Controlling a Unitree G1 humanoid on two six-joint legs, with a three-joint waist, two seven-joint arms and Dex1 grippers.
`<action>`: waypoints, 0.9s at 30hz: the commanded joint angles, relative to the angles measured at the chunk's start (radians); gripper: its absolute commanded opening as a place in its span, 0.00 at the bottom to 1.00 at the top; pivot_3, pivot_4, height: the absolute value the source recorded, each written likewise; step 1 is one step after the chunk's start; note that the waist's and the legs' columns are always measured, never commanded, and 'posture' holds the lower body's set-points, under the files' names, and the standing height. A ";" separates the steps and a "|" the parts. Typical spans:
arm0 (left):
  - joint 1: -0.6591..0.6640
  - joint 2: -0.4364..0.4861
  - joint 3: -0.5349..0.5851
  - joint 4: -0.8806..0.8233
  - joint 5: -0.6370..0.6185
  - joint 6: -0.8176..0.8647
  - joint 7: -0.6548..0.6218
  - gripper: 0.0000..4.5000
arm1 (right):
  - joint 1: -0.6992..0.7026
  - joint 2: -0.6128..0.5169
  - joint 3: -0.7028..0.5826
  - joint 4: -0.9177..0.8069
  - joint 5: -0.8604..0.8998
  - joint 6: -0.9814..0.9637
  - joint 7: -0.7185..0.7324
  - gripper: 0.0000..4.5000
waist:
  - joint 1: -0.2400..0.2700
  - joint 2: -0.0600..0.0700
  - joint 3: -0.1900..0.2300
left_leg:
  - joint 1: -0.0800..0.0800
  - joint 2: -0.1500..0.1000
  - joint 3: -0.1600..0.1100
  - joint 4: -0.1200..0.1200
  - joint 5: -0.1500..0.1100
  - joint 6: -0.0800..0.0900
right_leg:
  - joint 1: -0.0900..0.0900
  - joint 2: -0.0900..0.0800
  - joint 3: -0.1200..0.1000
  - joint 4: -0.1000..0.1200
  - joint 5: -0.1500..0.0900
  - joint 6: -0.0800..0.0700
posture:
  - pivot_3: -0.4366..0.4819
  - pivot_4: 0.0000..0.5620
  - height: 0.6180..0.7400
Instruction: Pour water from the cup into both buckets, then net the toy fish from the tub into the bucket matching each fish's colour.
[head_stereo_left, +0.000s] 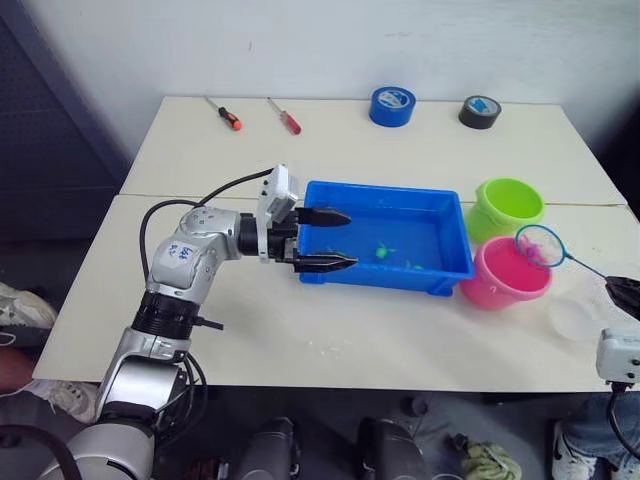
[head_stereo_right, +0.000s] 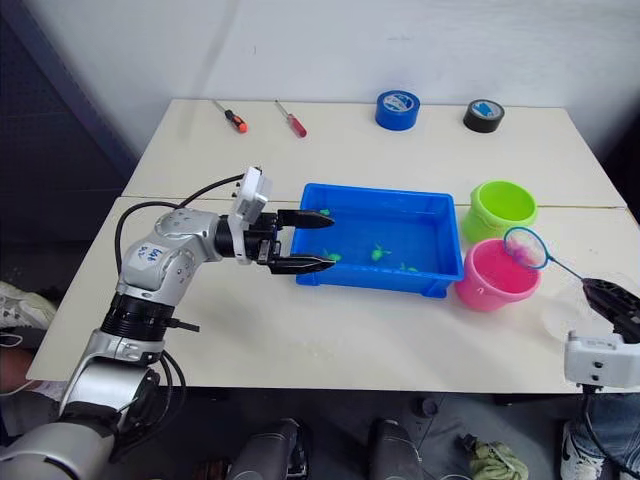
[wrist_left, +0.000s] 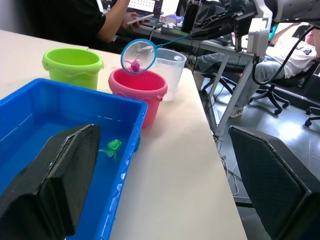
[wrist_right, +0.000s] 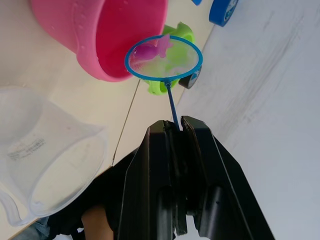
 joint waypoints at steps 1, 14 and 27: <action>-0.017 -0.007 0.013 0.001 0.008 -0.025 0.003 0.99 | -0.021 0.005 -0.036 0.009 -0.005 0.016 -0.009 0.00 | 0.000 0.000 0.000 | 0.000 0.000 0.000 0.000 0.000 0.000 | 0.000 0.000 0.000 0.000 0.000 0.000 | 0.48 0.27 1.00; -0.016 -0.019 0.019 0.011 0.013 -0.040 0.014 0.99 | -0.012 0.005 0.017 0.025 0.011 -0.047 0.004 0.00 | 0.000 0.000 0.000 | 0.000 0.000 0.000 0.002 0.000 0.000 | 0.000 0.000 0.000 0.002 0.000 0.000 | 0.48 0.27 1.00; -0.016 -0.020 0.019 0.008 0.010 -0.034 0.024 0.99 | -0.014 0.009 0.044 0.049 0.021 -0.086 -0.008 0.00 | 0.000 0.000 0.000 | 0.000 0.000 -0.001 0.003 0.000 0.000 | 0.000 0.000 0.000 0.003 0.000 0.000 | 0.48 0.27 1.00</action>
